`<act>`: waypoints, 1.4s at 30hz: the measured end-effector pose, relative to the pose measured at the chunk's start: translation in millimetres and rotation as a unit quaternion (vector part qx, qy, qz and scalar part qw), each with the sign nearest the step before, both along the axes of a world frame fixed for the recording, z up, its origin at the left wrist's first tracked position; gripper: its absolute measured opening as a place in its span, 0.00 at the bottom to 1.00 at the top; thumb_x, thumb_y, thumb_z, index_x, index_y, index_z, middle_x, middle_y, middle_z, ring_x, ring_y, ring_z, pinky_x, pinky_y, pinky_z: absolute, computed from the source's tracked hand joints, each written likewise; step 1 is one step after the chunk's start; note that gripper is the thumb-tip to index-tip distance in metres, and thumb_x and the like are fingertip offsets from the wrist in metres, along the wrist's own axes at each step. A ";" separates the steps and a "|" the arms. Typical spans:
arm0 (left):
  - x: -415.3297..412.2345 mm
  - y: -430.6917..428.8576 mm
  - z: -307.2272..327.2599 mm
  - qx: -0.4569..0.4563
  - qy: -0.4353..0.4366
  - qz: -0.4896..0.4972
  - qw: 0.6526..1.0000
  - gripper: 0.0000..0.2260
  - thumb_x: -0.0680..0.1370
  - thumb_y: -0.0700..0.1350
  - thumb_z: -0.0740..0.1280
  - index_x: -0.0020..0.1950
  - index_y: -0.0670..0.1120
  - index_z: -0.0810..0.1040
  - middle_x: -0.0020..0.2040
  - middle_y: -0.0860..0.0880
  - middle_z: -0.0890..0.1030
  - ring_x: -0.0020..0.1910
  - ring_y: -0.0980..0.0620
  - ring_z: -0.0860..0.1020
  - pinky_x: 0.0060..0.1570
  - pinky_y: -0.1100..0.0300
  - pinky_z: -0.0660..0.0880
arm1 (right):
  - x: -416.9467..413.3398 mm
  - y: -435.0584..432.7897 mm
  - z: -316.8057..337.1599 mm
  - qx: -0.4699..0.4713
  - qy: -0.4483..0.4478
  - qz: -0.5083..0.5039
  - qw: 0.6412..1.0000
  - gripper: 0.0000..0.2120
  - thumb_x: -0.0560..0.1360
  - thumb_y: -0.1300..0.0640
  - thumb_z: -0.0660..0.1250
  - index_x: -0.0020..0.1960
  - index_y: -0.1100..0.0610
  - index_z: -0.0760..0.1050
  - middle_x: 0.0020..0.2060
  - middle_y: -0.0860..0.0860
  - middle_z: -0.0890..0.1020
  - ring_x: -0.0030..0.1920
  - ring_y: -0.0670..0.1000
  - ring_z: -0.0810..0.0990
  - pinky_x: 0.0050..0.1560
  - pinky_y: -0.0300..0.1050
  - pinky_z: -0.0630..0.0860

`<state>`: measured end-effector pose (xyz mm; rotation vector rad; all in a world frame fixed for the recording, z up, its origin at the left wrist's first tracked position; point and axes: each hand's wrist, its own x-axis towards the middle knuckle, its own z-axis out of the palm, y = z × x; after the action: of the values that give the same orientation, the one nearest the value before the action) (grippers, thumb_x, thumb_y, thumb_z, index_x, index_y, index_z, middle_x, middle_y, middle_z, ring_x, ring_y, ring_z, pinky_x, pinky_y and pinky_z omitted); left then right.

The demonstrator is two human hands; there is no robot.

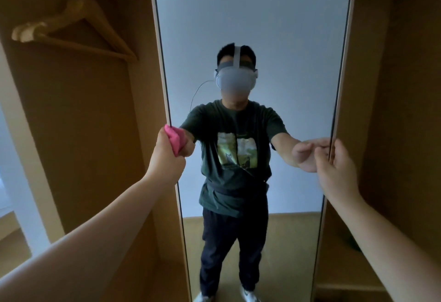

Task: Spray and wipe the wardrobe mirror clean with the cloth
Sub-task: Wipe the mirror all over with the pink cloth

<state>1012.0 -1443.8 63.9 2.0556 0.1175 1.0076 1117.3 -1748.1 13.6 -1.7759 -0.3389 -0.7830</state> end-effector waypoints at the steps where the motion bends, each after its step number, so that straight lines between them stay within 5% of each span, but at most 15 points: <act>1: 0.6 1.1 -4.3 -0.003 0.008 0.000 1.000 0.30 0.69 0.22 0.62 0.43 0.59 0.60 0.41 0.54 0.70 0.39 0.60 0.71 0.32 0.66 0.75 | 0.8 -1.0 -4.9 -0.003 -0.003 0.002 1.000 0.09 0.81 0.54 0.58 0.58 0.55 0.71 0.51 0.52 0.79 0.52 0.51 0.79 0.47 0.43 0.73; 5: 5.4 6.9 -22.8 -0.020 0.051 0.004 0.998 0.31 0.71 0.25 0.64 0.66 0.52 0.62 0.45 0.57 0.71 0.45 0.57 0.74 0.41 0.63 0.75 | -3.2 -1.8 -20.9 0.005 0.003 0.012 1.000 0.06 0.82 0.55 0.56 0.56 0.54 0.70 0.49 0.51 0.77 0.49 0.49 0.77 0.45 0.41 0.71; 8: 6.3 8.9 -36.6 -0.029 0.069 0.005 0.997 0.35 0.71 0.26 0.64 0.73 0.48 0.59 0.47 0.56 0.72 0.50 0.51 0.75 0.44 0.58 0.77 | -5.5 0.7 -36.4 0.017 0.020 0.008 1.000 0.08 0.82 0.55 0.56 0.57 0.56 0.70 0.49 0.52 0.76 0.49 0.50 0.76 0.49 0.46 0.72; 13: 3.5 9.2 -59.4 -0.019 0.064 -0.002 0.998 0.28 0.72 0.26 0.61 0.65 0.51 0.63 0.47 0.53 0.73 0.50 0.49 0.77 0.42 0.60 0.77 | -5.6 1.7 -62.8 0.024 0.044 0.005 0.999 0.09 0.83 0.53 0.54 0.55 0.57 0.70 0.45 0.52 0.77 0.46 0.50 0.76 0.41 0.40 0.72; 21: 2.7 8.0 -90.3 -0.013 0.045 -0.017 0.999 0.28 0.71 0.24 0.59 0.49 0.58 0.63 0.47 0.52 0.73 0.49 0.52 0.76 0.44 0.62 0.76 | -9.3 -1.4 -89.0 0.005 0.067 -0.002 0.998 0.10 0.83 0.55 0.55 0.58 0.58 0.70 0.46 0.49 0.76 0.43 0.43 0.75 0.41 0.38 0.69; 28: 5.6 12.9 -115.6 -0.018 0.065 -0.013 0.998 0.24 0.71 0.26 0.59 0.56 0.53 0.64 0.50 0.52 0.74 0.51 0.54 0.76 0.45 0.58 0.77 | -10.4 -7.1 -120.4 -0.014 0.104 0.005 0.994 0.14 0.83 0.54 0.54 0.62 0.59 0.71 0.50 0.51 0.77 0.50 0.50 0.75 0.41 0.35 0.69; 35: 6.8 16.5 -146.8 -0.016 0.098 -0.003 0.995 0.27 0.74 0.28 0.61 0.69 0.47 0.62 0.53 0.51 0.74 0.55 0.50 0.76 0.51 0.53 0.79 | -9.8 -10.9 -156.2 -0.026 0.123 0.022 0.992 0.13 0.82 0.49 0.56 0.61 0.54 0.71 0.51 0.50 0.80 0.51 0.50 0.79 0.51 0.52 0.76; 42: 7.4 16.7 -176.8 -0.016 0.131 0.016 0.991 0.27 0.76 0.32 0.62 0.73 0.45 0.59 0.55 0.49 0.74 0.54 0.50 0.75 0.50 0.54 0.77 | -13.9 -13.4 -184.2 -0.042 0.158 0.005 0.987 0.17 0.82 0.43 0.54 0.61 0.53 0.71 0.47 0.52 0.80 0.47 0.53 0.79 0.46 0.54 0.77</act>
<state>1019.3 -1427.1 -113.0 2.1534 0.3017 0.7438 1103.4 -1761.5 -170.6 -1.9414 -0.1702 -0.4750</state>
